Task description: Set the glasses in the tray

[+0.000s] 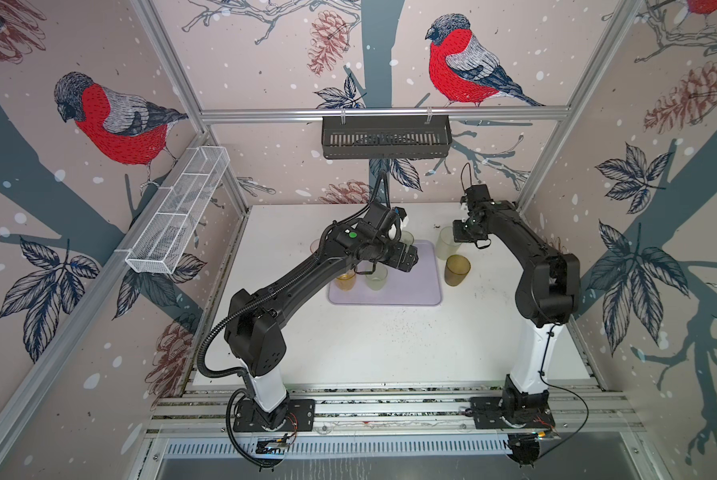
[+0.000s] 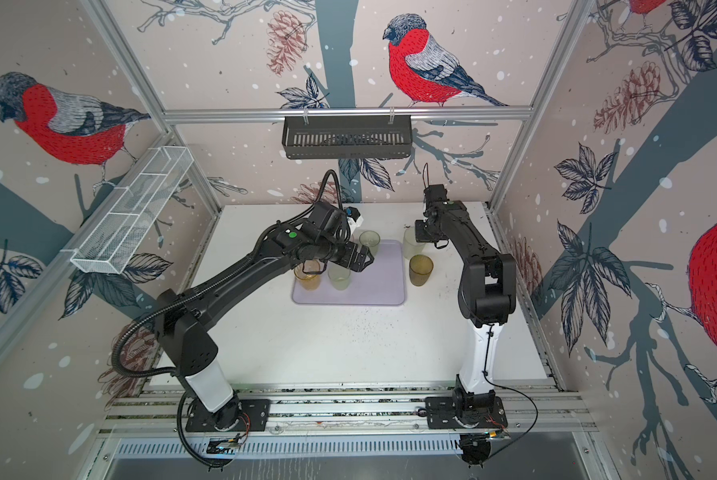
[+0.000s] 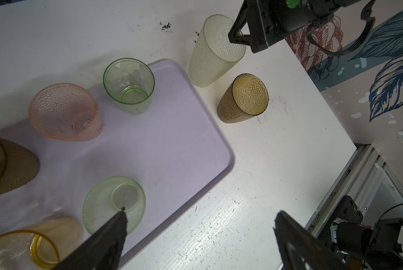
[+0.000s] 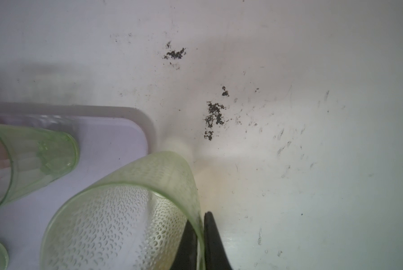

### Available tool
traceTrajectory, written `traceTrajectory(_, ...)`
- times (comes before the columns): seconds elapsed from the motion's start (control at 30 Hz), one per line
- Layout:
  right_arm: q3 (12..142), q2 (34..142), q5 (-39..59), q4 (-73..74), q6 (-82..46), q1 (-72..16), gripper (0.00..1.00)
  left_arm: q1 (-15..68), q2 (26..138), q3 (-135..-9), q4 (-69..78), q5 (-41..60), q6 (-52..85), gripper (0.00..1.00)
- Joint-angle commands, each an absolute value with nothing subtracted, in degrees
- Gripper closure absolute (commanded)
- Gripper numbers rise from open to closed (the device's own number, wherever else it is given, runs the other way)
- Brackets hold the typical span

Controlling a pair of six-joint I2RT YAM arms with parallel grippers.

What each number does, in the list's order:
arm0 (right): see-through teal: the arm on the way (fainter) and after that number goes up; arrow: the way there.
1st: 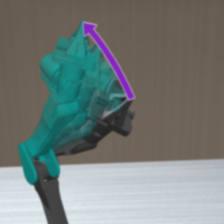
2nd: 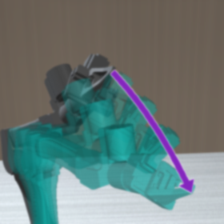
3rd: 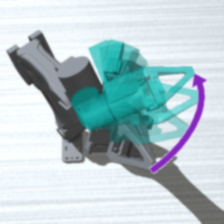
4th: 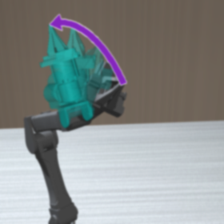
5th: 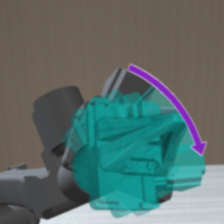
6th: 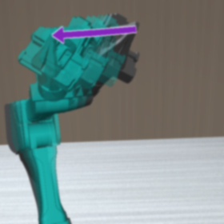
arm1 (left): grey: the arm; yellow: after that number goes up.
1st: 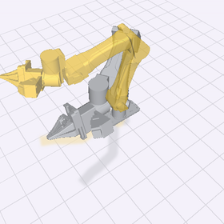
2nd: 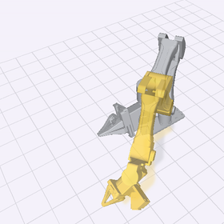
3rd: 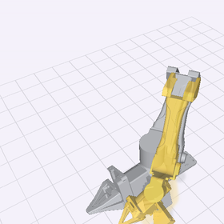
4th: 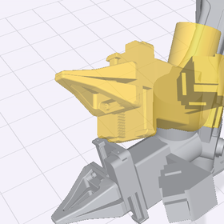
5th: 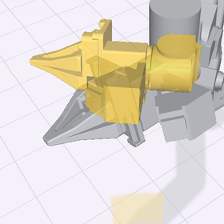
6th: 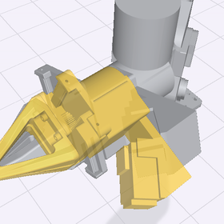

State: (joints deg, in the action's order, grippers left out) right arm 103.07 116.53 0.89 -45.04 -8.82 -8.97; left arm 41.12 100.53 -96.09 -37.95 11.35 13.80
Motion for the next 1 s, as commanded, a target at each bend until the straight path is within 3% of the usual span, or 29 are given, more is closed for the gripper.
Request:
traceTrajectory(0.0, 103.69, 115.68, 0.80, -45.10, -8.61, -9.24, 0.97, 41.22, 100.30, -96.30, -35.73, 11.27, 14.09, 0.02)
traceTrajectory(0.97, 111.74, 116.63, -0.26, -49.04, -7.21, -9.40, 0.98, 41.22, 100.99, -98.09, -37.52, 8.61, 14.77, 0.02)
